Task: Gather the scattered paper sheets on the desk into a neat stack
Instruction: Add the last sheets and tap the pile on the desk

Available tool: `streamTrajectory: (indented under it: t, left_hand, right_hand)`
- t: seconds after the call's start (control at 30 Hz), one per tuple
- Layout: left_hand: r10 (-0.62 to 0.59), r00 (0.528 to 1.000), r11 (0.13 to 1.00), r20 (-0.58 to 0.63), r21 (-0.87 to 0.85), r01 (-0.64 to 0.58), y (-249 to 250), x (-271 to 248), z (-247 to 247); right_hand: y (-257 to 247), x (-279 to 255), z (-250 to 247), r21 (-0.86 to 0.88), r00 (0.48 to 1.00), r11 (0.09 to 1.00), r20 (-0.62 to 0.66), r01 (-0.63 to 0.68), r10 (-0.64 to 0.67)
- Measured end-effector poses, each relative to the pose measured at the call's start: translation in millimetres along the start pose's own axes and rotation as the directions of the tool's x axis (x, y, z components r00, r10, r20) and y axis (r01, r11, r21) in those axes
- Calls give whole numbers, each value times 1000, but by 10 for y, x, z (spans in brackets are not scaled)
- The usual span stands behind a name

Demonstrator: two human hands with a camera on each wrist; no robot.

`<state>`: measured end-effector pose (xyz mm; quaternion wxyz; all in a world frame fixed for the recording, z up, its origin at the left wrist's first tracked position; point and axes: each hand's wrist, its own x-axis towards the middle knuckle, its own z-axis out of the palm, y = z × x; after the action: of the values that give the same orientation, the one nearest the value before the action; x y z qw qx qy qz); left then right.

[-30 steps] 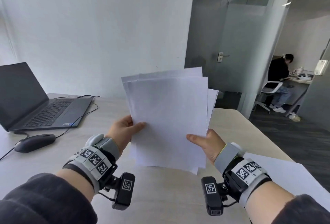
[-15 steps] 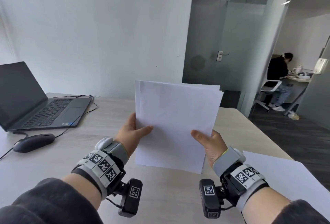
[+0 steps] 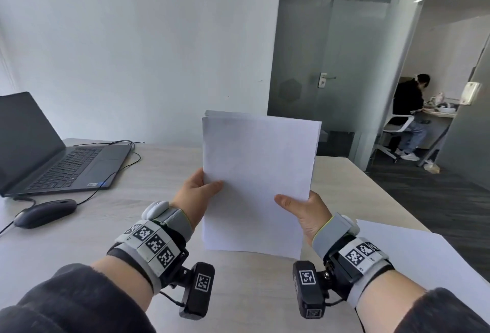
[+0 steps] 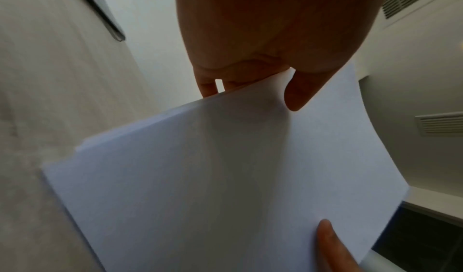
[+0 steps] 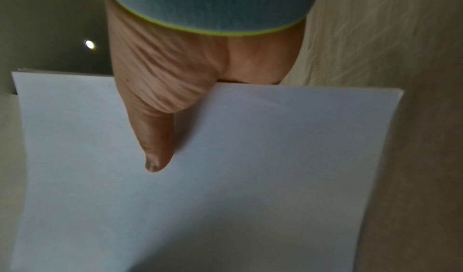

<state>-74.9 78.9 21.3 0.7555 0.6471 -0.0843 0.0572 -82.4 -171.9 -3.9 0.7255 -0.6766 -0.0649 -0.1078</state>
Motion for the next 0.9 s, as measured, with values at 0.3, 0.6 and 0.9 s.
streamTrajectory:
  t: [0.3,0.6,0.9]
  left_hand:
    - [-216,974,974,-64,56,220,-314,-226,46]
    - [-370,927,875,55,355,328,-347,-189,754]
    - [-517,780,852,354,298,429,-577,-666,2114]
  right_hand:
    - [307,-188,-110,-177,988,975,45,-135,145]
    - [-120,-382,-801,-466,965,861,-246,-204,95]
    - [-405,-953,-2308,-683,899,595,-400,-424,180]
